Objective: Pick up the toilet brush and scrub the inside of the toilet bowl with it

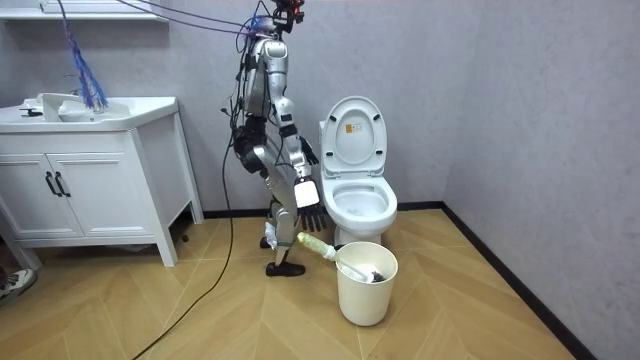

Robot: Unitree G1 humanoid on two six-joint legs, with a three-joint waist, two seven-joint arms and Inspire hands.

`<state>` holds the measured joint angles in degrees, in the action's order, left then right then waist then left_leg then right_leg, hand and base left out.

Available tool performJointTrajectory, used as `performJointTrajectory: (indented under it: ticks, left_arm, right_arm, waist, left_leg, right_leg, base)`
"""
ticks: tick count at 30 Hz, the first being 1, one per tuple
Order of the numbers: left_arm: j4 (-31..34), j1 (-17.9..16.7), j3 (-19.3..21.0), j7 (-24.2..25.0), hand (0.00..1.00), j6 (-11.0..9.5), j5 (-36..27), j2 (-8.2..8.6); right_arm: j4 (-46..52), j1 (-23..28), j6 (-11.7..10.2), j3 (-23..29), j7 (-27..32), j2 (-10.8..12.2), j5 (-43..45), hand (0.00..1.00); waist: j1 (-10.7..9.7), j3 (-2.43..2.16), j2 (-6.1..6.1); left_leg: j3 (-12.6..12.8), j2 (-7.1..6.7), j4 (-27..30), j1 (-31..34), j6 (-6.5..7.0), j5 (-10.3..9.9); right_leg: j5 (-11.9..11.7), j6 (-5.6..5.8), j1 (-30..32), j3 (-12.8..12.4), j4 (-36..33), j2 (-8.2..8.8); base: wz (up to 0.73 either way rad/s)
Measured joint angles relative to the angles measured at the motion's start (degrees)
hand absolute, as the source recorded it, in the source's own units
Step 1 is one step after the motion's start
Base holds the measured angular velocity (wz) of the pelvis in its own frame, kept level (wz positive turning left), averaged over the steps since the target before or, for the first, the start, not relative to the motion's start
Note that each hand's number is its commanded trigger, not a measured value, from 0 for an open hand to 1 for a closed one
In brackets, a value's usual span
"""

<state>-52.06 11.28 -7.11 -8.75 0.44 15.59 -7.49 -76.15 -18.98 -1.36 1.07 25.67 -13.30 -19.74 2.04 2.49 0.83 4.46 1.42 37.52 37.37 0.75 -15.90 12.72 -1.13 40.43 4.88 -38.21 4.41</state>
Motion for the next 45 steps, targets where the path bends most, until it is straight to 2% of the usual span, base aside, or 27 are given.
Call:
performJointTrajectory:
  ticks: [2, 7, 11, 14, 17, 19, 22, 26, 33, 39, 41, 45]
  left_arm:
    - [3.4, 0.5, -1.0, -1.1, 0.00, -0.1, -0.5, -0.44]
    - [4.1, 3.2, -3.5, -1.9, 0.00, -0.1, -3.7, -1.73]
    - [6.4, 4.5, -5.1, -1.9, 0.00, 0.0, -3.9, -2.68]
    - [9.3, 5.4, -7.8, -2.2, 0.00, 0.0, -6.1, -3.68]
    - [9.8, 5.5, -9.2, -2.6, 0.00, 0.0, -7.2, -4.35]
    - [10.5, 5.4, -9.9, -3.1, 0.00, 0.0, -7.7, -4.96]
    - [11.7, 5.4, -10.0, -3.5, 0.00, -0.1, -8.5, -5.03]
    - [11.7, 5.2, -10.1, -3.6, 0.00, -0.3, -8.7, -5.08]
    - [11.6, 5.3, -10.1, -3.6, 0.00, -0.7, -8.8, -5.21]
    - [11.6, 5.2, -10.2, -3.6, 0.00, -0.6, -9.3, -5.47]
    - [11.7, 5.3, -11.4, -3.7, 0.00, -0.6, -9.3, -6.36]
    - [11.7, 5.2, -12.3, -3.7, 0.00, -0.2, -9.3, -6.61]
  right_arm:
    - [-0.1, -1.0, 0.6, -1.1, -0.9, -2.2, -1.5, 0.00]
    - [-0.7, -3.3, 1.7, -3.1, -3.1, -6.2, -5.6, 0.00]
    - [-0.6, -5.0, 2.7, -3.3, -3.7, -8.0, -5.5, 0.00]
    - [-0.6, -5.8, 2.7, -5.4, -3.7, -9.1, -5.6, 0.00]
    - [-0.8, -6.6, 2.7, -5.9, -3.7, -9.2, -5.4, 0.00]
    - [-0.8, -6.8, 2.7, -6.1, -3.7, -9.3, -5.4, 0.00]
    - [-0.3, -6.9, 2.6, -6.2, -3.7, -9.6, -4.9, 0.00]
    - [0.4, -6.8, 2.6, -7.1, -3.6, -9.7, -4.9, 0.00]
    - [0.5, -6.8, 1.9, -7.7, -3.7, -9.8, -4.0, 0.00]
    - [0.5, -7.0, 2.0, -11.8, -3.7, -9.8, -2.4, 0.00]
    - [0.5, -7.4, 2.2, -13.1, -3.7, -9.9, -2.4, 0.00]
    - [0.5, -7.8, 2.6, -14.2, -3.7, -10.0, -2.5, 0.00]
  waist:
    - [0.0, 0.35, 0.51]
    - [0.3, 0.64, 0.73]
    - [0.3, 0.72, 0.68]
    - [1.3, 0.82, 0.52]
    - [1.5, 0.90, 0.37]
    - [1.5, 0.91, 0.36]
    - [1.4, 0.93, 0.39]
    - [1.0, 0.92, 0.39]
    - [1.0, 0.92, 0.43]
    - [1.5, 0.92, 0.43]
    - [1.5, 0.92, 0.43]
    - [1.6, 0.92, 0.43]
  left_leg:
    - [0.0, -0.03, 3.4, 4.5, 0.30, -0.7]
    - [-0.6, 0.18, 9.2, 12.8, 0.59, -1.2]
    - [-0.6, -0.07, 12.6, 18.1, 0.99, -1.6]
    - [-0.4, -0.06, 15.0, 22.1, 1.31, -1.8]
    - [-0.6, -0.20, 16.4, 24.0, 1.36, -2.1]
    - [-0.8, -0.21, 17.5, 25.2, 1.30, -2.4]
    - [-0.2, -0.02, 18.7, 26.1, 1.53, -3.0]
    - [0.0, -0.61, 20.0, 27.9, 1.48, -3.5]
    - [-0.5, -0.98, 22.4, 30.2, 1.45, -4.5]
    - [-0.6, -0.96, 22.7, 30.5, 1.29, -4.7]
    - [-0.8, -1.02, 23.3, 31.0, 1.12, -5.0]
    - [-0.8, -1.21, 24.2, 31.2, 0.94, -5.6]
  right_leg:
    - [0.3, 0.42, 4.3, 0.1, -2.9, 0.46]
    - [-0.3, 0.30, 11.6, 0.3, -6.8, 0.50]
    - [0.3, 0.63, 16.8, 0.2, -10.3, 1.35]
    - [0.2, 0.75, 20.9, -0.1, -12.5, 1.57]
    - [0.4, 0.54, 22.7, 0.0, -13.9, 1.70]
    - [0.9, -0.02, 23.7, 0.4, -15.1, 2.02]
    - [1.9, 0.11, 25.0, 0.1, -17.0, 2.47]
    - [2.6, -0.57, 27.1, 0.3, -19.0, 3.35]
    - [3.9, -0.63, 29.6, 0.0, -21.8, 3.44]
    - [4.5, -0.74, 29.8, 0.1, -22.3, 3.45]
    - [5.0, -0.88, 30.3, 0.3, -23.1, 3.57]
    - [5.9, -1.23, 30.8, 0.4, -24.5, 4.08]
  base:
    - [0.00]
    - [0.02]
    - [0.02]
    - [0.00]
    - [0.03]
    - [0.10]
    - [0.06]
    - [0.03]
    - [0.03]
    - [0.03]
    - [0.05]
    - [0.05]
